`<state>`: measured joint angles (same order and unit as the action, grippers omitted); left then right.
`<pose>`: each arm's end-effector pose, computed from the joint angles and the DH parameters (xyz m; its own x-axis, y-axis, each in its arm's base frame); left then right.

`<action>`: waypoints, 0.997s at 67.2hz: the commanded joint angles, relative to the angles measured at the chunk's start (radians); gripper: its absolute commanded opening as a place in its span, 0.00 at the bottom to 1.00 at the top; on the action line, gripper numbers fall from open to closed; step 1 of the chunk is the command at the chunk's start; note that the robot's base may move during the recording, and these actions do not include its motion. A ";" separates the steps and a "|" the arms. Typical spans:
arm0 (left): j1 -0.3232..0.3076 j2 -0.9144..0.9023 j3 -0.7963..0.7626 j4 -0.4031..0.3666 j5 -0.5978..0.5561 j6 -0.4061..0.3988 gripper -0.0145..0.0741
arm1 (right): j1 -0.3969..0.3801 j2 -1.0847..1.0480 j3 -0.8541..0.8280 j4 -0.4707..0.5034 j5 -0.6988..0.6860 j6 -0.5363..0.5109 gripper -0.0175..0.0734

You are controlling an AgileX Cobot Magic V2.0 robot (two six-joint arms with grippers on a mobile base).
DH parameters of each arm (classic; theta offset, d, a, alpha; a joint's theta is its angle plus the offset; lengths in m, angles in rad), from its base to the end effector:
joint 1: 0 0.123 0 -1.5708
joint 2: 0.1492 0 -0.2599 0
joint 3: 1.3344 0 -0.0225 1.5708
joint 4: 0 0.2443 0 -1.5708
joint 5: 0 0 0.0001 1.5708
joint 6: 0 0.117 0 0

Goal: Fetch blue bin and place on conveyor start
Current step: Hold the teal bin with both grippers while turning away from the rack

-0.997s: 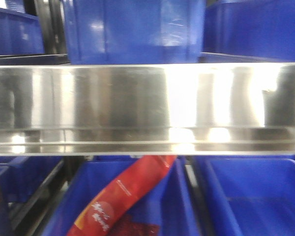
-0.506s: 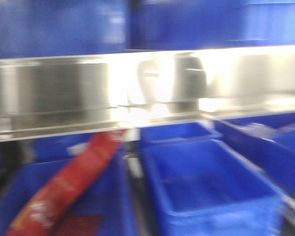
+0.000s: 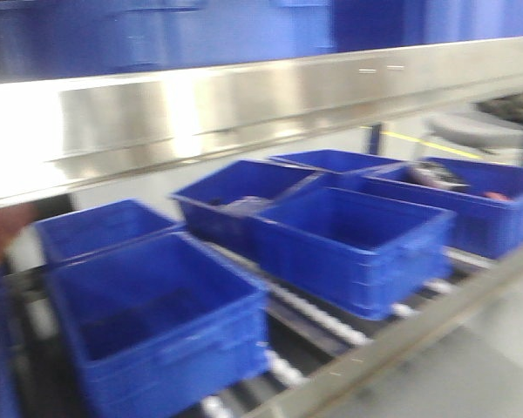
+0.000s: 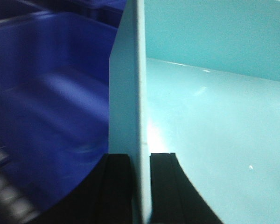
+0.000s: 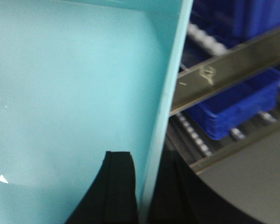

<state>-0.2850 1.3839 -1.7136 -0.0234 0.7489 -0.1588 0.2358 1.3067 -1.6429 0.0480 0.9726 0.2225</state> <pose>0.3018 -0.0904 0.4640 -0.3596 -0.0770 -0.9299 0.2363 0.9566 -0.1706 0.2745 0.0707 0.4410 -0.5572 0.1199 -0.8217 -0.1328 0.9639 0.2307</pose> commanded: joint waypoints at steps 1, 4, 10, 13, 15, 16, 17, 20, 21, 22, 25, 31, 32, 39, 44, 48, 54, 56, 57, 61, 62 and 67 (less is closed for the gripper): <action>0.010 -0.019 -0.013 0.035 -0.086 -0.006 0.04 | -0.014 -0.014 -0.008 -0.068 0.014 -0.026 0.02; 0.010 -0.019 -0.013 0.035 -0.086 -0.006 0.04 | -0.014 -0.014 -0.008 -0.068 0.014 -0.026 0.02; 0.010 -0.019 -0.013 0.035 -0.086 -0.006 0.04 | -0.014 -0.014 -0.008 -0.068 0.014 -0.026 0.02; 0.010 -0.019 -0.013 0.035 -0.086 -0.006 0.04 | -0.014 -0.014 -0.008 -0.068 0.014 -0.026 0.02; 0.010 -0.019 -0.013 0.035 -0.086 -0.006 0.04 | -0.014 -0.014 -0.008 -0.068 0.014 -0.026 0.02; 0.010 -0.019 -0.013 0.035 -0.086 -0.006 0.04 | -0.014 -0.014 -0.008 -0.068 0.014 -0.026 0.02; 0.010 -0.019 -0.013 0.035 -0.086 -0.006 0.04 | -0.014 -0.014 -0.008 -0.068 0.014 -0.026 0.02; 0.010 -0.019 -0.013 0.035 -0.086 -0.006 0.04 | -0.014 -0.014 -0.008 -0.068 0.014 -0.026 0.02; 0.010 -0.019 -0.013 0.035 -0.086 -0.006 0.04 | -0.014 -0.014 -0.008 -0.068 0.014 -0.026 0.02; 0.010 -0.019 -0.013 0.035 -0.086 -0.006 0.04 | -0.014 -0.014 -0.008 -0.068 0.014 -0.026 0.02; 0.010 -0.019 -0.013 0.035 -0.086 -0.006 0.04 | -0.014 -0.014 -0.008 -0.068 0.014 -0.026 0.02; 0.010 -0.019 -0.013 0.035 -0.086 -0.006 0.04 | -0.014 -0.014 -0.008 -0.068 0.014 -0.026 0.02; 0.010 -0.019 -0.013 0.035 -0.086 -0.006 0.04 | -0.014 -0.014 -0.008 -0.068 0.014 -0.026 0.02; 0.010 -0.019 -0.013 0.035 -0.086 -0.006 0.04 | -0.014 -0.014 -0.008 -0.068 0.014 -0.026 0.02; 0.010 -0.019 -0.013 0.035 -0.086 -0.006 0.04 | -0.014 -0.014 -0.008 -0.068 0.014 -0.026 0.02; 0.010 -0.019 -0.013 0.035 -0.086 -0.006 0.04 | -0.014 -0.014 -0.008 -0.068 0.014 -0.026 0.02; 0.010 -0.019 -0.013 0.035 -0.086 -0.006 0.04 | -0.014 -0.014 -0.008 -0.068 0.014 -0.026 0.02; 0.010 -0.019 -0.013 0.035 -0.086 -0.006 0.04 | -0.014 -0.014 -0.008 -0.068 0.014 -0.026 0.02; 0.010 -0.019 -0.013 0.035 -0.086 -0.006 0.04 | -0.014 -0.014 -0.008 -0.068 0.014 -0.026 0.02; 0.010 -0.019 -0.013 0.035 -0.086 -0.006 0.04 | -0.014 -0.014 -0.008 -0.068 0.014 -0.026 0.02; 0.010 -0.019 -0.013 0.035 -0.086 -0.006 0.04 | -0.014 -0.014 -0.008 -0.068 0.014 -0.026 0.02; 0.010 -0.019 -0.013 0.035 -0.086 -0.006 0.04 | -0.014 -0.014 -0.008 -0.068 0.014 -0.026 0.02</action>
<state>-0.2850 1.3839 -1.7136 -0.0217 0.7453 -0.1588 0.2358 1.3067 -1.6429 0.0480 0.9726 0.2245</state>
